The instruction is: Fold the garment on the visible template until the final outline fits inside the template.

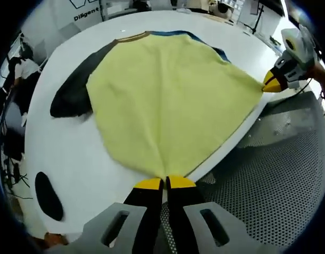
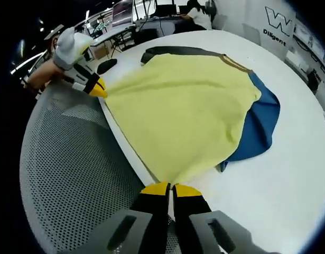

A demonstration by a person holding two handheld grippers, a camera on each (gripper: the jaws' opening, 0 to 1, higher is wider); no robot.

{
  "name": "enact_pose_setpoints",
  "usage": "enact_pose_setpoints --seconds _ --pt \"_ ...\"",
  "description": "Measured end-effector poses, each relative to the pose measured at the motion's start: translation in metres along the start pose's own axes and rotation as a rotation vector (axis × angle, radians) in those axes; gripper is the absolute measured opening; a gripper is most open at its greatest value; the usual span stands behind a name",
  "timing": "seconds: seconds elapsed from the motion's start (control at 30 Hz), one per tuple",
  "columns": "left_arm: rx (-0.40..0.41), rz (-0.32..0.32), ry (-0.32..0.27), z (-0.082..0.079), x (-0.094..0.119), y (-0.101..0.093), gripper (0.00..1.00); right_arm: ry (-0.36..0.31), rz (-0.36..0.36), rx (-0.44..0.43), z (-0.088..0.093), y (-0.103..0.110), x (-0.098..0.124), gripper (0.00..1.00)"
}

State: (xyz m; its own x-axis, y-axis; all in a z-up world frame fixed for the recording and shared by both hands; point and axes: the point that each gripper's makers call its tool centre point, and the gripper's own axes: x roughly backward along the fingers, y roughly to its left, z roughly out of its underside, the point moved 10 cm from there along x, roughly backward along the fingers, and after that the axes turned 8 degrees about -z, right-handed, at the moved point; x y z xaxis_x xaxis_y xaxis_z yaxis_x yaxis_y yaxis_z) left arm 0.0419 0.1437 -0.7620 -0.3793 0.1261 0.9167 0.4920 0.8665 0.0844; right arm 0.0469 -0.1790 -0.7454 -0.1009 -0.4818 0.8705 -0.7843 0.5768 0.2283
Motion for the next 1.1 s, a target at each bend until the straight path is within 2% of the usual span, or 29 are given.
enact_pose_setpoints --seconds 0.2,0.23,0.47,0.63,0.73,0.77,0.83,0.93,1.0,1.1 --pt "0.002 -0.001 0.012 0.003 -0.003 0.0 0.0 0.021 -0.008 -0.004 0.003 -0.001 -0.002 0.0" --pt "0.028 -0.005 0.01 0.003 -0.004 0.001 0.0 0.023 -0.009 -0.018 0.003 -0.002 -0.004 0.0" --pt "0.044 -0.002 0.014 0.003 -0.004 0.001 0.0 0.028 -0.006 -0.062 0.006 -0.002 -0.007 0.0" --pt "0.042 -0.01 0.024 0.004 -0.004 0.002 0.05 0.033 -0.001 -0.083 0.008 -0.004 -0.008 0.0" --pt "0.076 0.004 -0.011 0.002 0.002 0.003 0.12 -0.029 0.001 -0.123 0.004 -0.005 0.001 0.0" --pt "0.093 0.008 -0.03 0.001 0.005 0.004 0.16 -0.074 0.01 -0.153 0.002 -0.007 0.005 0.0" --pt "0.106 -0.007 -0.064 0.0 0.009 0.006 0.24 -0.123 0.028 -0.188 -0.001 -0.013 0.011 0.07" --pt "0.093 -0.05 -0.167 -0.007 0.014 0.012 0.32 -0.165 0.07 -0.214 -0.003 -0.023 0.02 0.18" --pt "0.122 -0.044 -0.212 -0.011 0.019 0.013 0.4 -0.212 0.116 -0.217 -0.006 -0.031 0.025 0.24" --pt "0.133 -0.039 -0.249 -0.014 0.023 0.014 0.53 -0.266 0.127 -0.257 -0.01 -0.04 0.031 0.31"
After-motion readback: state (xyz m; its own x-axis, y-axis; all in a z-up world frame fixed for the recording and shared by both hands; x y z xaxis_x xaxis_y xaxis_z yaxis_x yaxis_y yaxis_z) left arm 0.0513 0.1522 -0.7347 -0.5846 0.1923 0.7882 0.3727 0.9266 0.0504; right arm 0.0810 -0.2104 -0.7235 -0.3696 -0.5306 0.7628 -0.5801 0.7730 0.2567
